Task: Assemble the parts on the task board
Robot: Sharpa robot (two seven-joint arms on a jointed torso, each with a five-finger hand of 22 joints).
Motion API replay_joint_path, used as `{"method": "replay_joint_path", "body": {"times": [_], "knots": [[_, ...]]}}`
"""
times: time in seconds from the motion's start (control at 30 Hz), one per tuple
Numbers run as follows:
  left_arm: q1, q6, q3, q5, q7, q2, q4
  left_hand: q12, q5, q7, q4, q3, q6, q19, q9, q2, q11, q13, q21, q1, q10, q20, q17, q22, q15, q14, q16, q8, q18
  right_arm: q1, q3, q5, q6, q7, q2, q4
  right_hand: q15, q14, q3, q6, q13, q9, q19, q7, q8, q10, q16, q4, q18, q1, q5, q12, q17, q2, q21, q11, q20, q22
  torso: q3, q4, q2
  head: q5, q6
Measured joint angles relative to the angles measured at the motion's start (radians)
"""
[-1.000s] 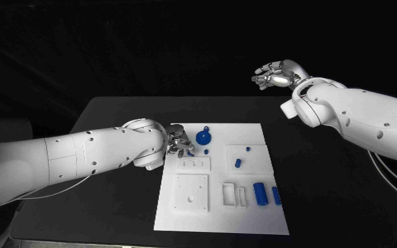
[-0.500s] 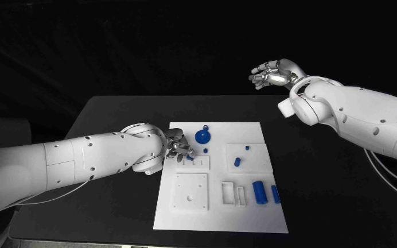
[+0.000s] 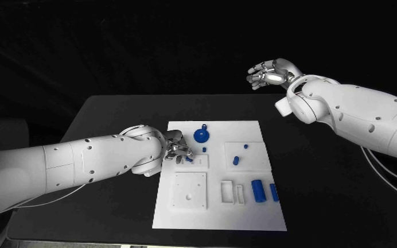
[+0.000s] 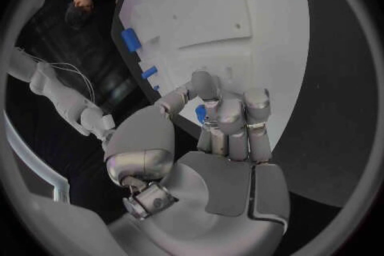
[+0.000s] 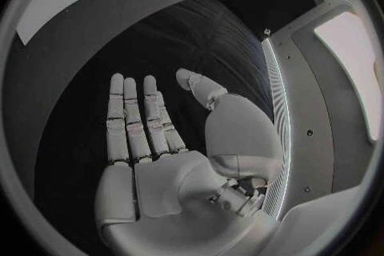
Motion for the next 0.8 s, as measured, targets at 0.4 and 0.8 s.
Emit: {"method": "replay_joint_path", "body": {"times": [0.4, 0.8], "knots": [[-0.007, -0.001, 0.000, -0.015, 0.001, 0.011, -0.008, 0.000, -0.004, -0.008, 0.000, 0.000, 0.008, 0.000, 0.088, -0.009, 0.000, -0.003, 0.000, -0.001, 0.000, 0.000, -0.002, 0.000, -0.001, 0.003, 0.000, 0.000, 0.000, -0.003, 0.000, -0.003, 0.002, -0.003, 0.001, -0.001, 0.000, 0.000, -0.003, 0.034, -0.008, -0.003, 0.000, 0.022, 0.000, -0.089, 0.000, -0.003, 0.000, -0.004, 0.000, -0.004, -0.006, 0.004, 0.000, 0.093, 0.000, 0.000, 0.0000, 0.0011, 0.000, -0.005, -0.005], [-0.007, -0.001, 0.000, -0.024, 0.001, 0.011, -0.010, 0.000, -0.007, -0.011, 0.001, -0.001, 0.011, -0.001, 0.115, -0.009, 0.000, -0.006, 0.000, -0.001, -0.007, 0.002, -0.005, 0.000, -0.005, 0.001, 0.000, -0.004, 0.007, -0.010, 0.000, -0.004, 0.005, -0.008, 0.008, -0.006, 0.000, 0.000, -0.005, 0.034, -0.019, -0.005, 0.000, 0.022, 0.000, -0.089, 0.000, -0.005, -0.001, -0.004, 0.000, -0.004, -0.013, 0.004, -0.004, 0.093, 0.000, -0.003, 0.0006, 0.0011, 0.000, -0.010, -0.001]]}}
